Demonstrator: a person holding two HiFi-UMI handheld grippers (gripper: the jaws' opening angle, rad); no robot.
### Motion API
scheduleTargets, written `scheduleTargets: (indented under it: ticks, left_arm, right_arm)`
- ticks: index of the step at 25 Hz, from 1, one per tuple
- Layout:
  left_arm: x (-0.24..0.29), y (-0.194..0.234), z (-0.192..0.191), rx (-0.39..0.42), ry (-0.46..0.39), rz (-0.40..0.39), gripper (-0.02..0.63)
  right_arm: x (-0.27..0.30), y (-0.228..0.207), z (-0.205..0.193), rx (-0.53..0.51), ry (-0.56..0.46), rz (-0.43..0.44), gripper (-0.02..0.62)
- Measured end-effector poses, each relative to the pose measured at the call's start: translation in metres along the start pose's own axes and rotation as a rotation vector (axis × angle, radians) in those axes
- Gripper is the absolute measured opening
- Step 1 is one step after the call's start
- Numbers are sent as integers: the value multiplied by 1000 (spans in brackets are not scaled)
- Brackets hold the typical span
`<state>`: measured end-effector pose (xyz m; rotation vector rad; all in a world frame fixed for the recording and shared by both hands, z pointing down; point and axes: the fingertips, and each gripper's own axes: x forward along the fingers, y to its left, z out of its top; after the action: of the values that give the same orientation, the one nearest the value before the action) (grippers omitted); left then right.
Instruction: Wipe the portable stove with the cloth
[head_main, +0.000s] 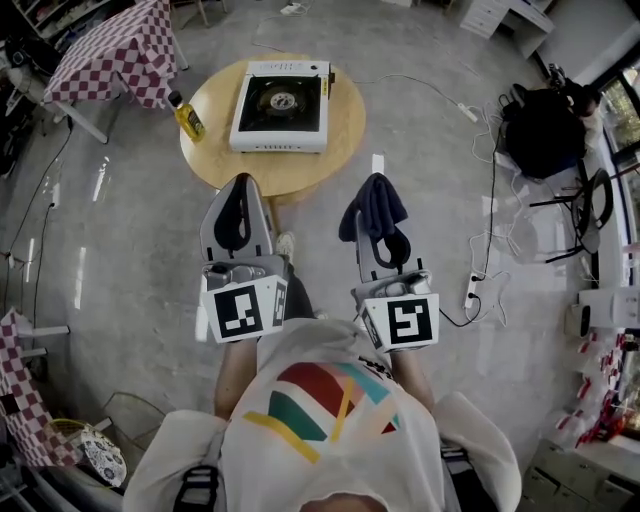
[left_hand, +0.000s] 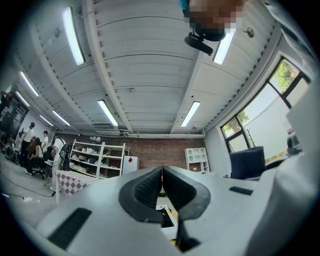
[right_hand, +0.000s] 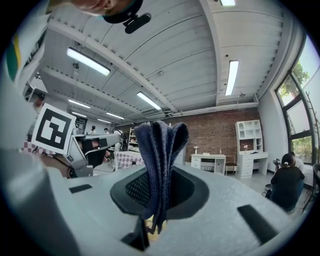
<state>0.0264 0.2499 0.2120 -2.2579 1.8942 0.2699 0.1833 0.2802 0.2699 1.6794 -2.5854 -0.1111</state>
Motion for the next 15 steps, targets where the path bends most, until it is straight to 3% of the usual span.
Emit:
scheduleTargets:
  ticks: [4, 11, 15]
  left_arm:
    - [27, 9, -8, -2, 8, 2, 6]
    - [88, 42, -30, -1, 2, 1, 6]
    - [134, 64, -42, -15, 8, -11, 6]
  right_arm:
    - [29, -8, 3, -49, 15, -14, 34]
    - [103, -14, -8, -6, 39, 2, 34]
    - [152, -30, -4, -18, 46, -42, 34]
